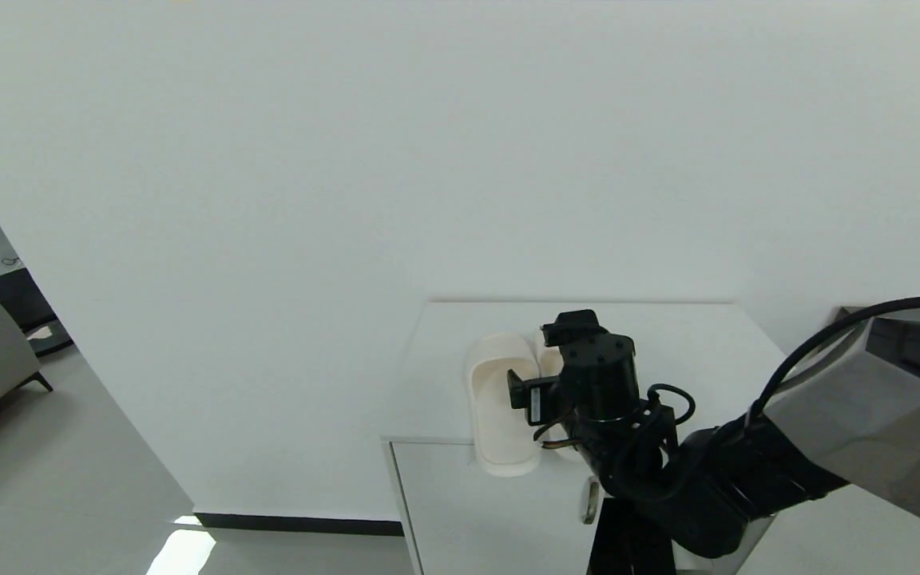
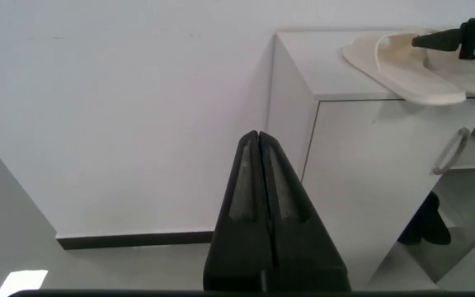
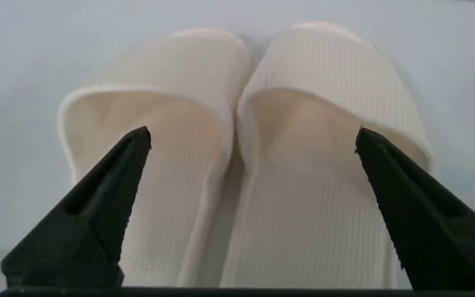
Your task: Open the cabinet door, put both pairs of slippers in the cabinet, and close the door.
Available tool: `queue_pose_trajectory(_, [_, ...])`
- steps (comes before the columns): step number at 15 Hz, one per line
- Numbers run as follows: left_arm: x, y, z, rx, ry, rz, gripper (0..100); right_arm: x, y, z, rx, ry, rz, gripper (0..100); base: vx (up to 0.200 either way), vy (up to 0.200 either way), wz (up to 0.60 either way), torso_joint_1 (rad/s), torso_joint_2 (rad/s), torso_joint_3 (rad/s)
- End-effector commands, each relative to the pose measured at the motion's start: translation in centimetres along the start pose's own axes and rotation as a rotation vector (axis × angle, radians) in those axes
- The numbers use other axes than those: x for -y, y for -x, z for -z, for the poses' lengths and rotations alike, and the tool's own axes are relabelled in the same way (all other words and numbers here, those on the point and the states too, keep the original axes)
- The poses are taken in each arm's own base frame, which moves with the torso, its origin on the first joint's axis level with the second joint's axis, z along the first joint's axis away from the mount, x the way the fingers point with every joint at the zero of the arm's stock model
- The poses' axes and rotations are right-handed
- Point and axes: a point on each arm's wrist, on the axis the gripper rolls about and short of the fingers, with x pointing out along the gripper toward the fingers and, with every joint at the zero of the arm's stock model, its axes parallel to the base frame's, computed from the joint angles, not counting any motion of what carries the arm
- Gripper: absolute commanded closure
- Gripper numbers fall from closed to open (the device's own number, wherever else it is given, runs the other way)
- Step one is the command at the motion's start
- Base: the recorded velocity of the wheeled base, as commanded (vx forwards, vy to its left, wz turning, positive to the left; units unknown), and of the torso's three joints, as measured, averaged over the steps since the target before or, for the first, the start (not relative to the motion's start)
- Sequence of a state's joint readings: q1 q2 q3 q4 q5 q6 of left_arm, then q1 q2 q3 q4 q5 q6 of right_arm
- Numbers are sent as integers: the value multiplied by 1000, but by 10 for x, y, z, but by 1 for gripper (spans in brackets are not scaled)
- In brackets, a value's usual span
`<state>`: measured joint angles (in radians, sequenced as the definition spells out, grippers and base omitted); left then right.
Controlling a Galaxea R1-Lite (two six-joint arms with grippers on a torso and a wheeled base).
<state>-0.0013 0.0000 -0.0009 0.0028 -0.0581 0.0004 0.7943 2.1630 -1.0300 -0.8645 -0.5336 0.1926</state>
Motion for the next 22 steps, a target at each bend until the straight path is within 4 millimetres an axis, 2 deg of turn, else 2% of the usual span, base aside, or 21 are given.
queue_pose_trajectory(1, [0,0,0,-1,0,0,100,1,-19,11,-12,7,23,0,0,0,0,0,0,0])
queue_pose_trajectory(5, [0,0,0,-1,2,0,100,-5,-36,15,-2,8,7,0,0,0,0,0,0,0])
queue_pose_trajectory(8, [0,0,0,-1,4,-1,100,-3,-58,12,27,23,28,0,0,0,0,0,0,0])
queue_pose_trajectory(12, [0,0,0,-1,4,-1,100,-2,-69,7,52,22,39,0,0,0,0,0,0,0])
queue_pose_trajectory(13, [0,0,0,-1,4,-1,100,-2,-69,7,44,26,40,100,0,0,0,0,0,0])
queue_pose_trajectory(18, [0,0,0,-1,4,-1,100,-4,-66,-8,66,14,36,100,0,0,0,0,0,0])
queue_pose_trajectory(20, [0,0,0,-1,5,-1,100,-2,-55,-21,84,2,28,100,0,0,0,0,0,0])
queue_pose_trajectory(21, [0,0,0,-1,5,-1,100,-2,-55,-21,84,2,28,100,0,0,0,0,0,0])
queue_pose_trajectory(22, [0,0,0,-1,7,-1,100,3,-39,-31,93,-9,24,100,0,0,0,0,0,0])
